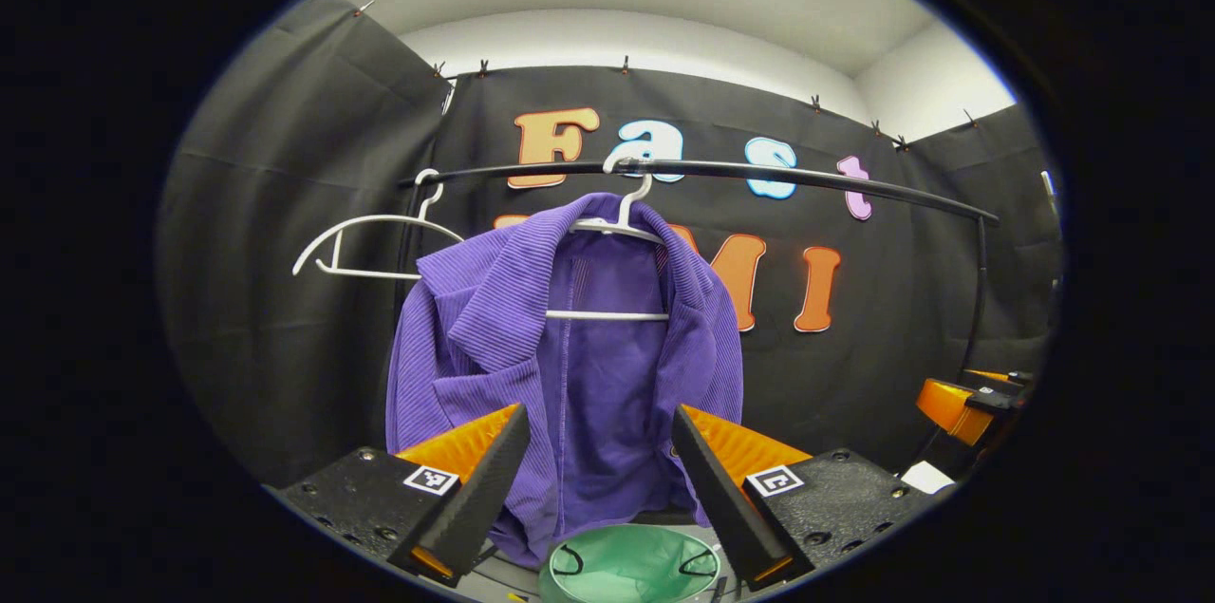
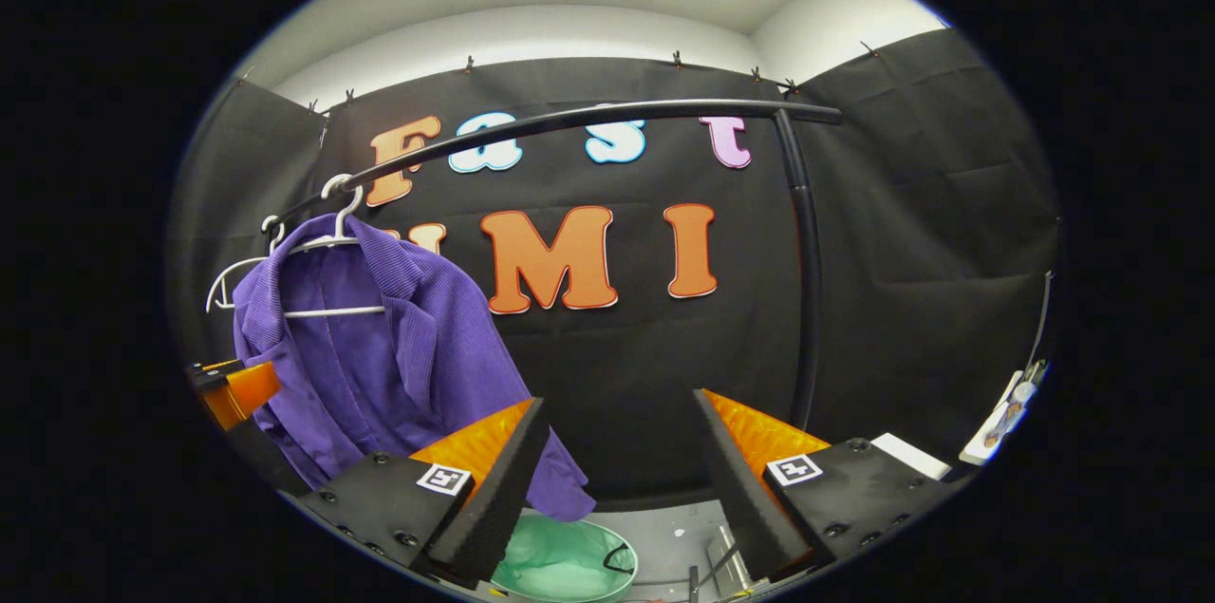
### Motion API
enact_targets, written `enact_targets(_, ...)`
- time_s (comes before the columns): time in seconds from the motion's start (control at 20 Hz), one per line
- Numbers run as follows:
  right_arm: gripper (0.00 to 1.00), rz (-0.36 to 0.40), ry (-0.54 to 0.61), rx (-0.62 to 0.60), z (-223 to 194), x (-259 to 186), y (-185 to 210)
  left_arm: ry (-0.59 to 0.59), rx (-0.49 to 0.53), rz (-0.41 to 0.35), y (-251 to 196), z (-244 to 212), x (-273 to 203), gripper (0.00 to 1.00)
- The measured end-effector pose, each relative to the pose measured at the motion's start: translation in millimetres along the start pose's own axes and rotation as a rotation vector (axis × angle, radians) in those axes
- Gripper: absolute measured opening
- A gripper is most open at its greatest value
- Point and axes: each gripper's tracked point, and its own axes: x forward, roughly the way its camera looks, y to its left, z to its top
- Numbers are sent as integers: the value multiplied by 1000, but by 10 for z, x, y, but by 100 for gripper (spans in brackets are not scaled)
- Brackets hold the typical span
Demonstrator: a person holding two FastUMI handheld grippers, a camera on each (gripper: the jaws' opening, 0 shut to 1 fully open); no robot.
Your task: Grasp the clothes on the hanger with both hands and then place them into the laundry hamper below.
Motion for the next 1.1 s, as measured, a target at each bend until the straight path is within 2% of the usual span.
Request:
enact_targets(0.05, 89, -5, 0, -7, 4, -14, 6, 6, -5, -1, 14, -17, 0, 95)
enact_targets(0.1, 89, -5, 2, -11, 2, -16, 28, 10, -8, -3, 26, -31, 1, 92)
enact_targets(0.2, 89, -2, 9, -17, -14, -2, 70, 14, -5, -1, 65, -34, 29, 95)
enact_targets(0.4, 89, 25, 29, -9, -74, 51, 214, 28, -1, 23, 147, -94, 56, 92)
enact_targets(0.45, 89, 31, 30, -13, -94, 64, 257, 27, 9, 33, 187, -105, 62, 95)
enact_targets(0.5, 89, 39, 33, -19, -112, 86, 306, 32, 19, 42, 222, -131, 73, 92)
enact_targets(0.55, 89, 56, 35, -22, -128, 96, 386, 40, 26, 50, 249, -171, 76, 92)
enact_targets(0.6, 98, 75, 39, -22, -144, 140, 483, 50, 25, 59, 284, -209, 80, 92)
enact_targets(0.65, 98, 97, 43, -18, -173, 169, 562, 59, 20, 67, 314, -245, 95, 95)
enact_targets(0.85, 100, 189, 69, 2, -244, 313, 989, 78, 52, 126, 520, -359, 149, 92)
enact_targets(0.9, 98, 213, 71, 3, -255, 343, 1096, 83, 61, 140, 575, -386, 171, 92)
enact_targets(0.95, 98, 238, 73, 3, -258, 376, 1209, 84, 65, 149, 609, -395, 202, 95)
enact_targets(1.0, 98, 263, 74, 5, -267, 418, 1316, 78, 68, 155, 640, -390, 235, 92)
enact_targets(1.05, 98, 288, 73, 7, -279, 469, 1422, 72, 71, 164, 671, -388, 267, 95)
enact_targets(1.1, 98, 306, 72, 5, -298, 529, 1515, 70, 71, 171, 703, -396, 305, 92)
